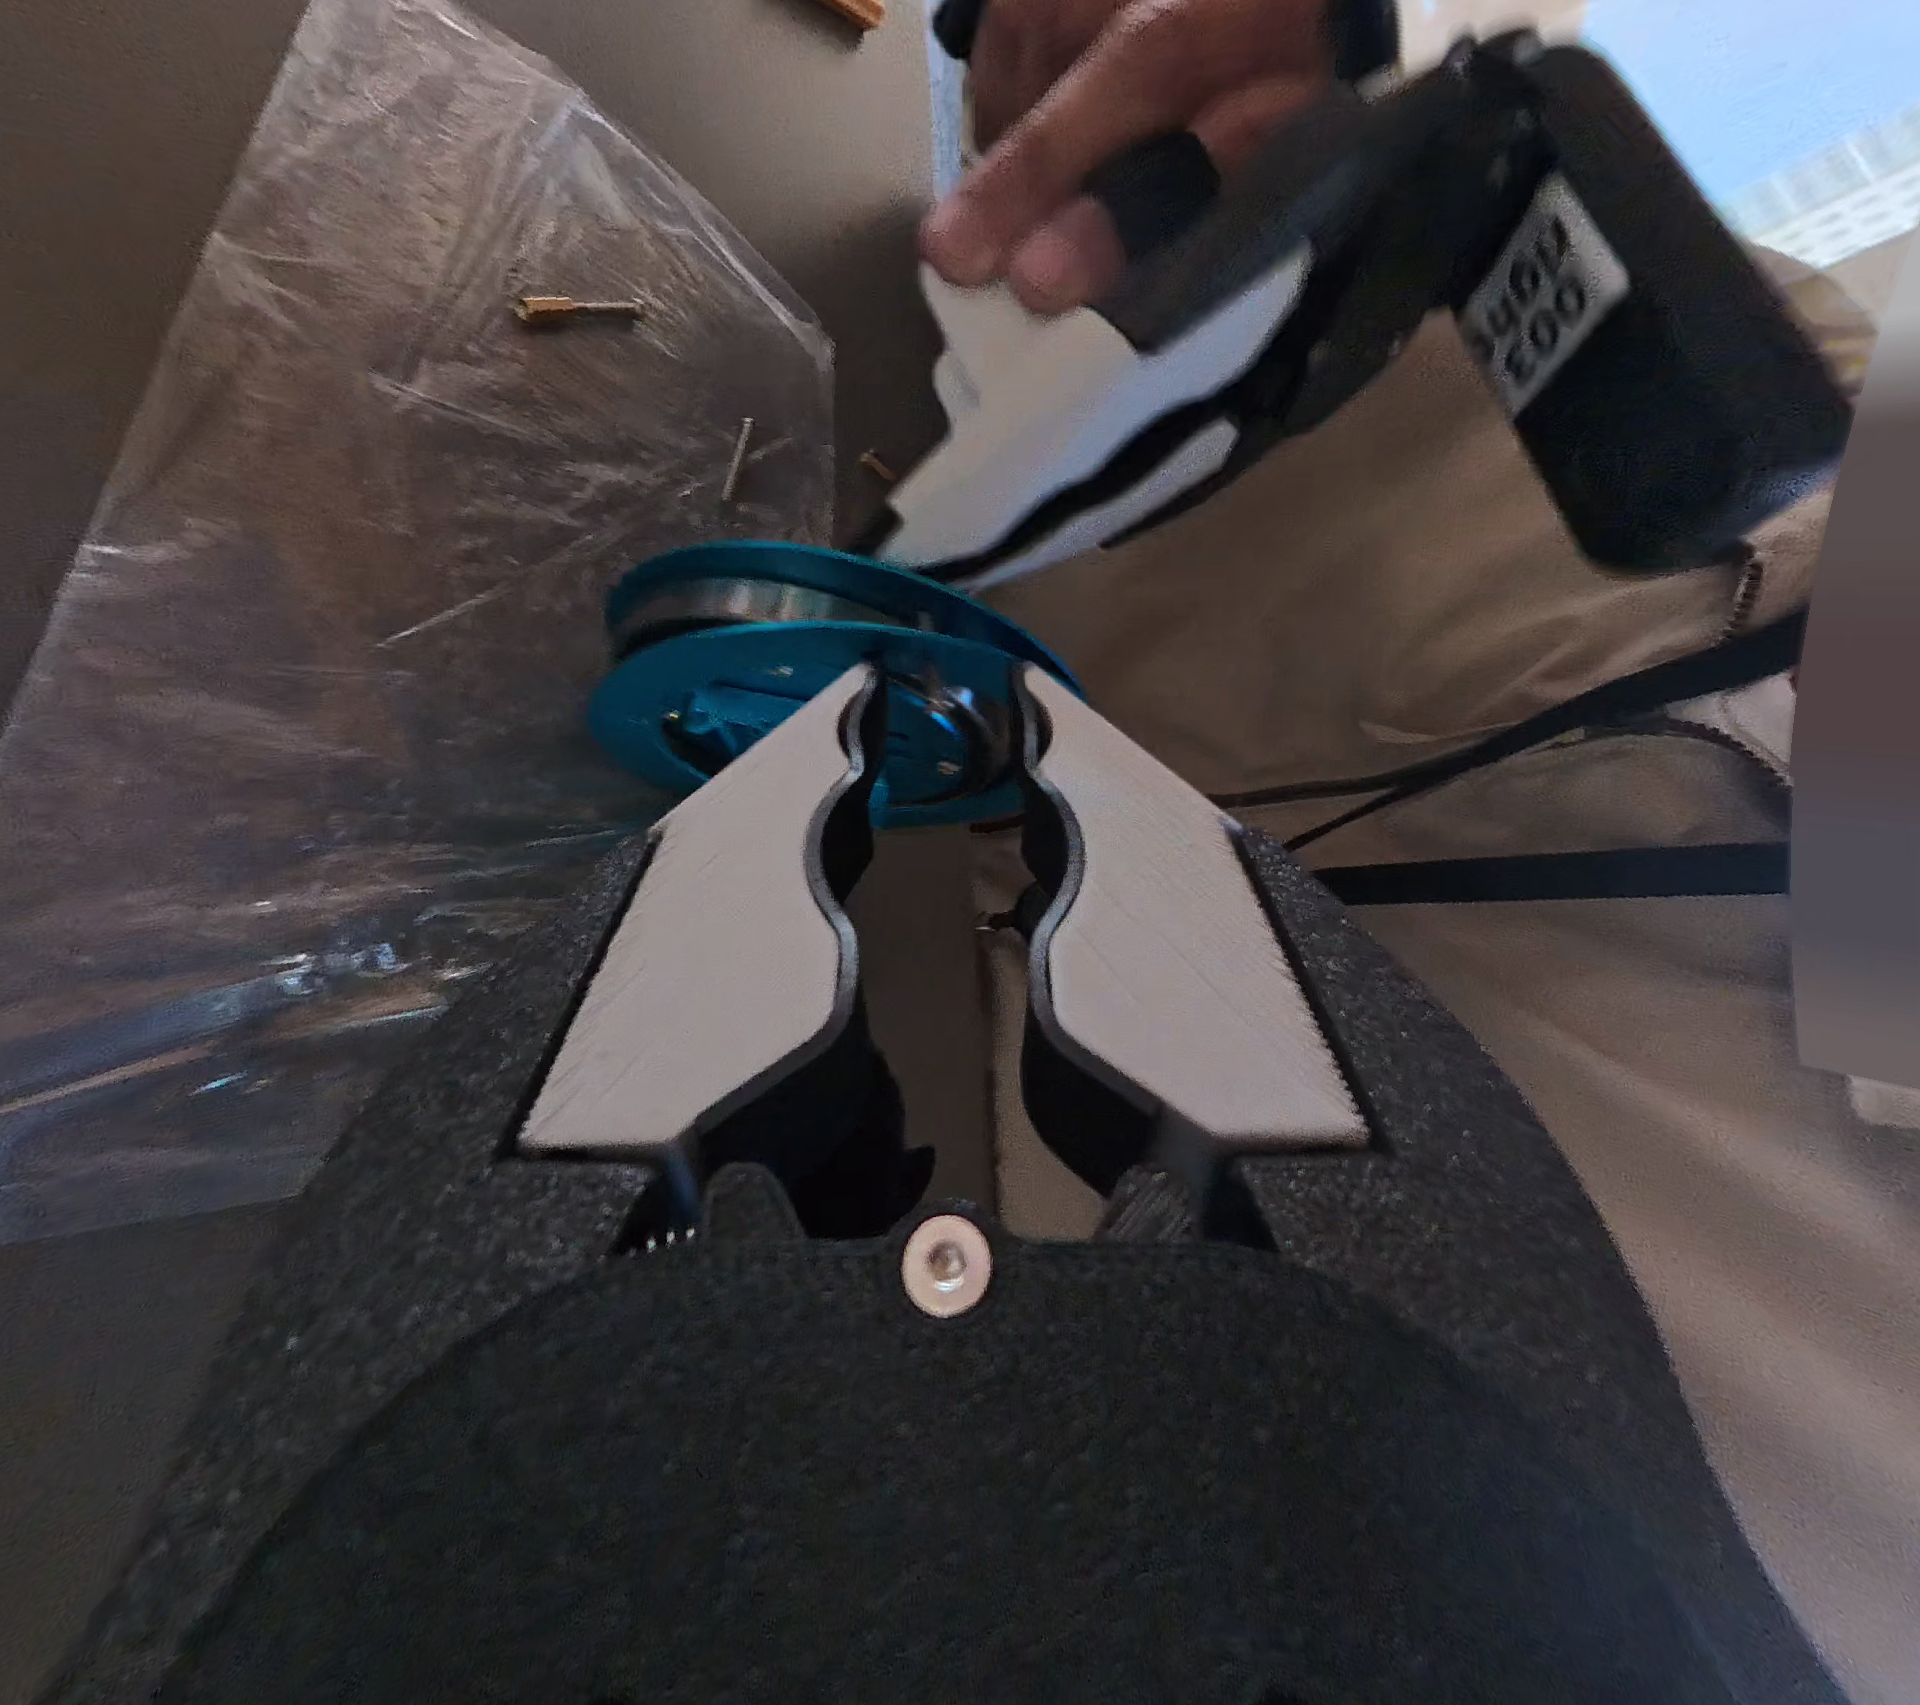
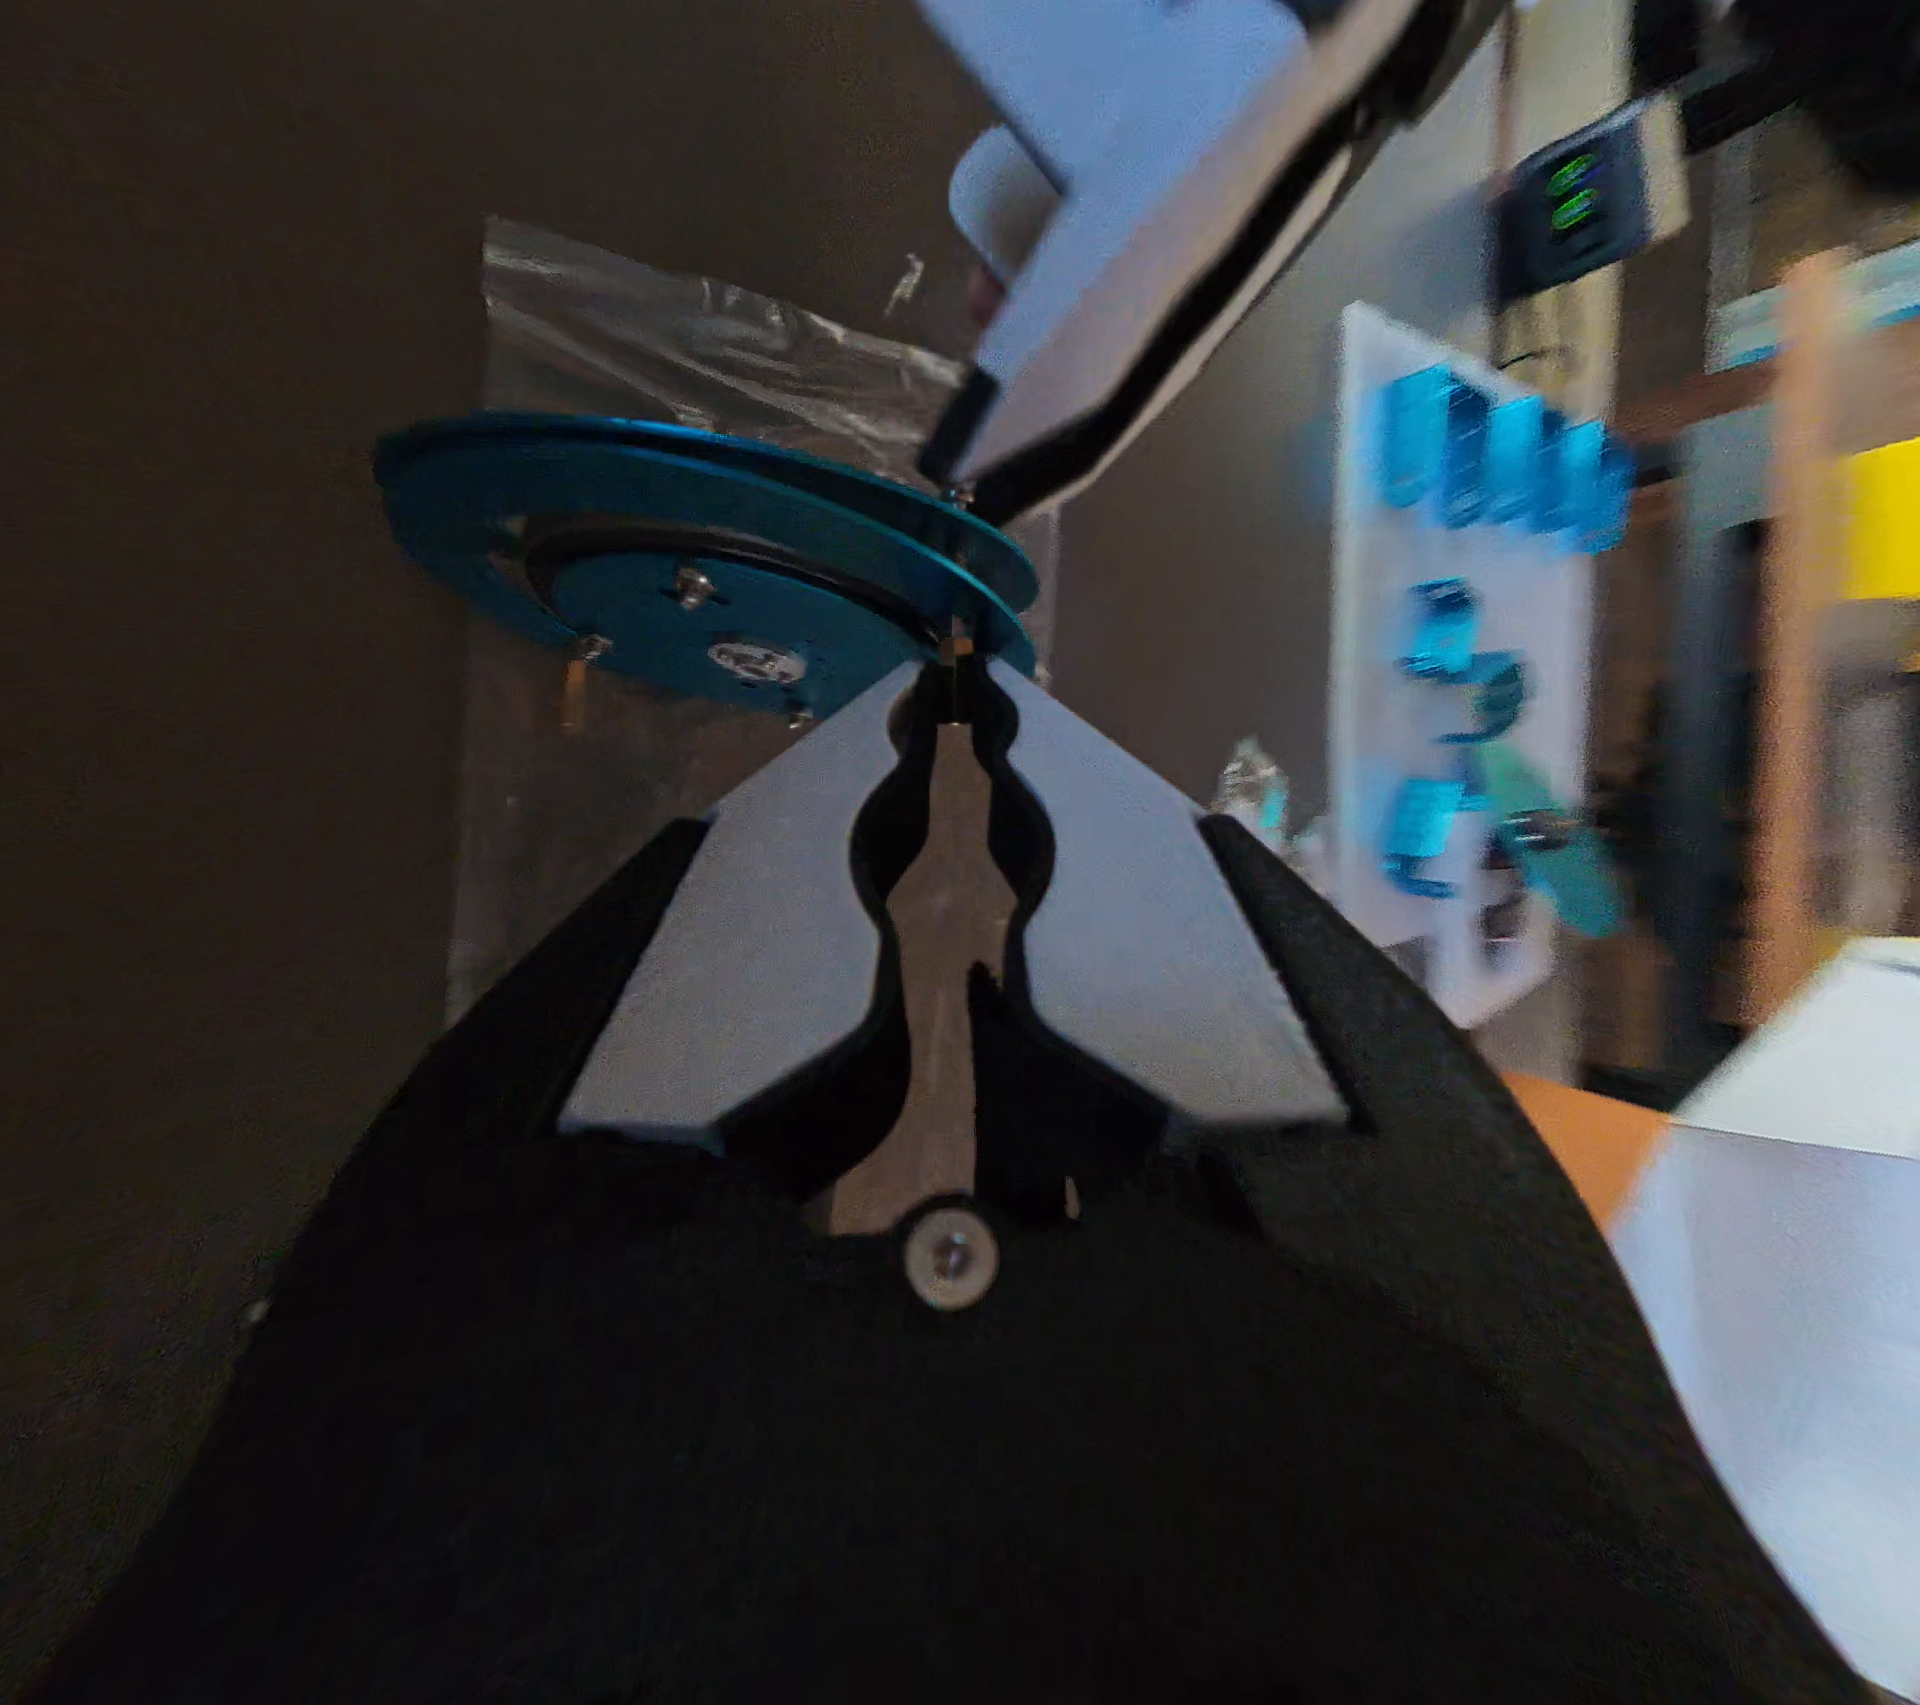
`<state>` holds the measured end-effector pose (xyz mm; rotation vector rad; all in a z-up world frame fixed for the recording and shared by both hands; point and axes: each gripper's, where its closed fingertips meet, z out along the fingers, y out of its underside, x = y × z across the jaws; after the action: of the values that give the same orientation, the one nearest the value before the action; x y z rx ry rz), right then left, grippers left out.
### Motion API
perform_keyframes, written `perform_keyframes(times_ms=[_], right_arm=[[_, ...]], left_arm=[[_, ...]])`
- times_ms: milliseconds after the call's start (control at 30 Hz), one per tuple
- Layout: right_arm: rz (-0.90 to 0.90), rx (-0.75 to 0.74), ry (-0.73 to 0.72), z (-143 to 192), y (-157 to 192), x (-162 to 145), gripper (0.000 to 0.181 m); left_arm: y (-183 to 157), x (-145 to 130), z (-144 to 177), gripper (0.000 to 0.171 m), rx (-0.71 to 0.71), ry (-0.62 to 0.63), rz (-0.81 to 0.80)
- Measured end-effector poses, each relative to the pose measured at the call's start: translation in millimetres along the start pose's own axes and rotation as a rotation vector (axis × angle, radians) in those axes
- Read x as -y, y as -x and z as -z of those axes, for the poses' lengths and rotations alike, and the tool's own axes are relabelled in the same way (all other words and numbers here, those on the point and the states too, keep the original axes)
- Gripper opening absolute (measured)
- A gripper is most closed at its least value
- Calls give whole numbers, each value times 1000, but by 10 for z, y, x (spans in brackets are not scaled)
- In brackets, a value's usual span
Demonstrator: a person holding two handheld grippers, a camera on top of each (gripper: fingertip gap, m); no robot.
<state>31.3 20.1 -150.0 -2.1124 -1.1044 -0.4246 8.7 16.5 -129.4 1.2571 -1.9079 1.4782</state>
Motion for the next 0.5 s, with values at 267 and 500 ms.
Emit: perform_keyframes(times_ms=[267,500], right_arm=[[352,-461,-5,63,-56,89,4],[544,-664,-80,119,-60,146,4]], left_arm=[[19,-38,-7,9,-44,112,55],[7,-114,-16,17,-92,214,111]])
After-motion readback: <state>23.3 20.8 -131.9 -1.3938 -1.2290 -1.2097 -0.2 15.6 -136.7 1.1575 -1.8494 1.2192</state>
